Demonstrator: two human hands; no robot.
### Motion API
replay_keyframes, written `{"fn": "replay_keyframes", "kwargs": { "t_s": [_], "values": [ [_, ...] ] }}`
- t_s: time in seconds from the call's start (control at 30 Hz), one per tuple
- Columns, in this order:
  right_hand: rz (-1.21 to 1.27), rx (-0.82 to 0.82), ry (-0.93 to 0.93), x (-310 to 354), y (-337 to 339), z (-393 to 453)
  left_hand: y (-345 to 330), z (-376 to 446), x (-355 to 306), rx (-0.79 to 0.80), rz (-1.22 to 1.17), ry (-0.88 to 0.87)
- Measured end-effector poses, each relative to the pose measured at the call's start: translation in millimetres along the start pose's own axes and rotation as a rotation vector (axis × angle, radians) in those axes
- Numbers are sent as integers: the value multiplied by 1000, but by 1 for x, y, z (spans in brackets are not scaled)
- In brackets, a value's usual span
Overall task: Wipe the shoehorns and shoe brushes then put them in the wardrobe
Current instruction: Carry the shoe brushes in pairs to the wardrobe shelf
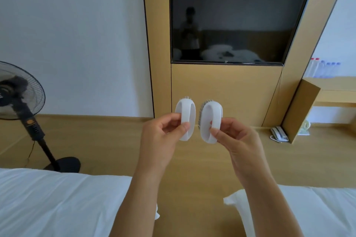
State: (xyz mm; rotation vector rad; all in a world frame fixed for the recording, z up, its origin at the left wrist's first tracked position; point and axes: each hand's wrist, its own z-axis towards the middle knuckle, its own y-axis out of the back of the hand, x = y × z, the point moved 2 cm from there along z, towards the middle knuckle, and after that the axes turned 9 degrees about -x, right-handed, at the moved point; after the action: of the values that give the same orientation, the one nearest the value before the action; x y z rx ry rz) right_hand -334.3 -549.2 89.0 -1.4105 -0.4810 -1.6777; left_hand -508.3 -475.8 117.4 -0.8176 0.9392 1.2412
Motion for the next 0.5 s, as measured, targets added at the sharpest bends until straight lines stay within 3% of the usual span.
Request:
{"fn": "replay_keyframes", "kwargs": {
  "t_s": [0.2, 0.5],
  "values": [
    [36, -25, -14, -41, 20, 91, -61, 69, 46, 26, 29, -12],
    [69, 29, -41, -71, 47, 275, -156, 207, 88, -73, 54, -20]
  ]
}}
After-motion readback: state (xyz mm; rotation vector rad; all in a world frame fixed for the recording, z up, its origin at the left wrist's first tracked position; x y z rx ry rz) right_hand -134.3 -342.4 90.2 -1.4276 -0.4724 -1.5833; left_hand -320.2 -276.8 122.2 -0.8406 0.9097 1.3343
